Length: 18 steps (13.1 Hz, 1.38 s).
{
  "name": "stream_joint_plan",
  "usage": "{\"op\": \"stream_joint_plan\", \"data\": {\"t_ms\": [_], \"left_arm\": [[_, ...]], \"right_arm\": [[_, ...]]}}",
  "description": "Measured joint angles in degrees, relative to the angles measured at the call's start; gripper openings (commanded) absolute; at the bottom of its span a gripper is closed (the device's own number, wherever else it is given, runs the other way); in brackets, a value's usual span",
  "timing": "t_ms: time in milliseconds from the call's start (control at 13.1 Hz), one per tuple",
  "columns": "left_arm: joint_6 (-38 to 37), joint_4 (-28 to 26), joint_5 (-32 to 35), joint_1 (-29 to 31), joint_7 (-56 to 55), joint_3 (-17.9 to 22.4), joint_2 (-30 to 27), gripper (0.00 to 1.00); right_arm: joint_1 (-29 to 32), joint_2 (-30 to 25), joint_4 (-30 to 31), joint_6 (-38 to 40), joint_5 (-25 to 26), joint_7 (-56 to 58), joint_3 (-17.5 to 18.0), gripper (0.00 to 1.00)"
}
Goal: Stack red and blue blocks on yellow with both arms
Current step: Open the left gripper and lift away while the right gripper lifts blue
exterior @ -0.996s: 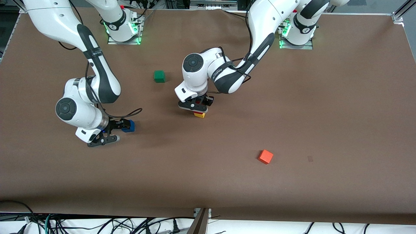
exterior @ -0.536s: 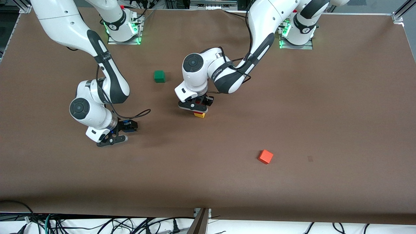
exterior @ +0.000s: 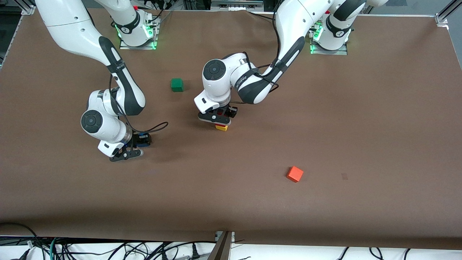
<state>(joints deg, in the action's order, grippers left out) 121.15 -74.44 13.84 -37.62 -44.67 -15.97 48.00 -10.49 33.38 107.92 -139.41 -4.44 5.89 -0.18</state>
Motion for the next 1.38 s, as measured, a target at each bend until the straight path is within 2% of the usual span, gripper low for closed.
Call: {"op": "stream_joint_plan", "data": {"t_ms": [153, 230, 460, 690, 1073, 1379], "left_arm": [[-0.1, 0.0, 0.0, 0.1, 0.0, 0.1, 0.0, 1.0], [-0.1, 0.0, 0.0, 0.2, 0.0, 0.2, 0.0, 1.0], [-0.2, 0.8, 0.0, 1.0, 0.0, 0.3, 0.0, 1.0], [-1.9, 2.7, 0.0, 4.5, 0.0, 0.3, -1.3, 1.0], [-4.2, 3.8, 0.0, 16.1, 1.1, 0.4, -9.5, 1.0], [-4.2, 4.0, 0.0, 25.5, 1.3, 0.3, -15.3, 1.0]], "right_arm": [[0.1, -0.1, 0.1, 0.0, -0.1, -0.1, -0.2, 0.3], [0.2, -0.2, 0.1, 0.0, -0.1, -0.1, -0.3, 0.26], [0.6, -1.8, 0.0, 1.4, -0.1, -0.1, -0.6, 0.26], [0.7, -4.9, -2.2, 8.0, -0.1, -0.6, -0.7, 0.26], [-0.2, -6.2, -10.6, 18.6, -0.2, -7.5, 0.0, 0.27], [-6.3, -6.0, -15.1, 22.8, -0.2, -21.4, 0.6, 0.26]]}}
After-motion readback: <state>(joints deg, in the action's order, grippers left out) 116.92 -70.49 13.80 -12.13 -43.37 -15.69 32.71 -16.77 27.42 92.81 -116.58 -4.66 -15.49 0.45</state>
